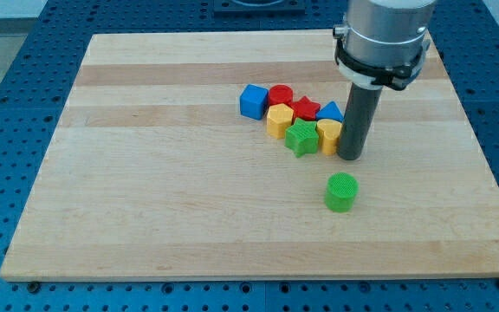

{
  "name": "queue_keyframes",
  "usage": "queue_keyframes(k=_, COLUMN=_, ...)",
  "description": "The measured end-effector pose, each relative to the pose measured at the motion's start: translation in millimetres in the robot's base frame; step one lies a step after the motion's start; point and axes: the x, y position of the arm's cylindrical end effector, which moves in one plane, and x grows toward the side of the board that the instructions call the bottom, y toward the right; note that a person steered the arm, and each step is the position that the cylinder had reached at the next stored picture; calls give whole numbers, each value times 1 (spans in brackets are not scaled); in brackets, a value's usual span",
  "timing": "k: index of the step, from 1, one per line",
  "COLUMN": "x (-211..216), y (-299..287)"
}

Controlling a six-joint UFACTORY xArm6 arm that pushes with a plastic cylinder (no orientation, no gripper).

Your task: Move the green circle towards the bottom right side of the heart

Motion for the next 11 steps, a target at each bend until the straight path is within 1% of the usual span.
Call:
queue_keyframes(k=1, x=2, y=7)
queue_keyframes(k=2, x=14, y=54)
queue_keyframes(k=3, x=44, y=73)
queue_keyframes(k=4, x=78, y=67)
queue_keyframes(k=5, x=104, y=42)
queue_keyframes(k=6, x=118, y=9)
queue_keyframes(k=7, x=115, y=-26)
queue_keyframes(k=8, x=99, y=-36)
queue_keyframes(k=11, x=42, y=-29)
